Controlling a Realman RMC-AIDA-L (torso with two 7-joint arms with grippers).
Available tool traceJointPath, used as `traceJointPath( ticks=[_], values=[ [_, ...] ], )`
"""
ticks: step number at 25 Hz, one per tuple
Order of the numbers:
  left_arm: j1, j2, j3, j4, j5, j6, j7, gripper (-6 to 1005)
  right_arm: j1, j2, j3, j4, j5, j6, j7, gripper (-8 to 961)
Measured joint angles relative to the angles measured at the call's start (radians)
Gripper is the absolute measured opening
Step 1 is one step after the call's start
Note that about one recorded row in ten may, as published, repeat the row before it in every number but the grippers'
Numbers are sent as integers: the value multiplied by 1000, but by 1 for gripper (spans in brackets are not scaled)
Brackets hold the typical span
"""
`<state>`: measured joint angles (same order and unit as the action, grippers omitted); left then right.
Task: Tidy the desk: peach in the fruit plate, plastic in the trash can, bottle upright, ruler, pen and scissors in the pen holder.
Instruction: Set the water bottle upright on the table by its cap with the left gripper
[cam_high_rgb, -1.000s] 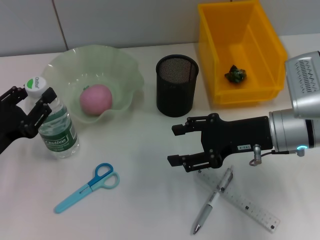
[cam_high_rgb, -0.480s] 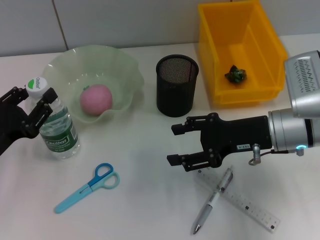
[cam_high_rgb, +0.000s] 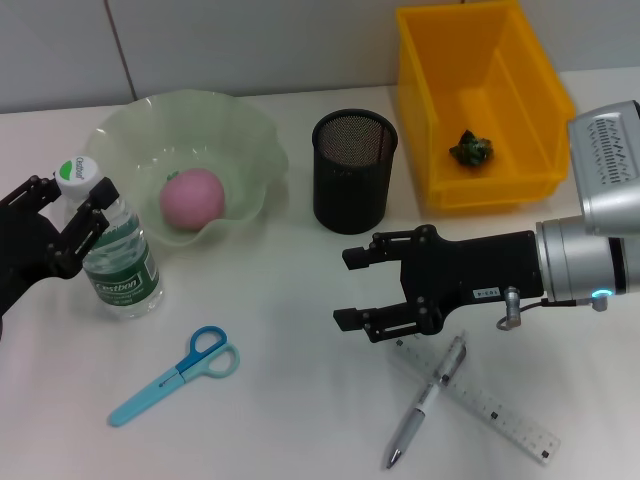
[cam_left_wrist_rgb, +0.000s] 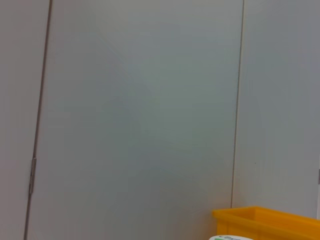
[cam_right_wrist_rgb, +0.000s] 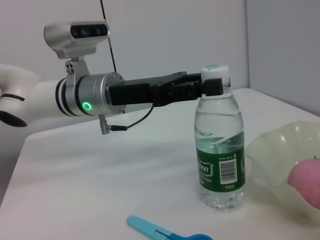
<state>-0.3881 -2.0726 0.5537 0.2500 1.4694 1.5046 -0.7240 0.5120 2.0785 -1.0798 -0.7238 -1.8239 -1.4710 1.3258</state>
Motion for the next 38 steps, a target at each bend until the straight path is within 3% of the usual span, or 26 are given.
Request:
traceJointPath(
  ticks=[38],
  values=[
    [1,0,0,-3,-16,-20,-2,495,4,0,0,-5,3,-6,7,765]
  ],
)
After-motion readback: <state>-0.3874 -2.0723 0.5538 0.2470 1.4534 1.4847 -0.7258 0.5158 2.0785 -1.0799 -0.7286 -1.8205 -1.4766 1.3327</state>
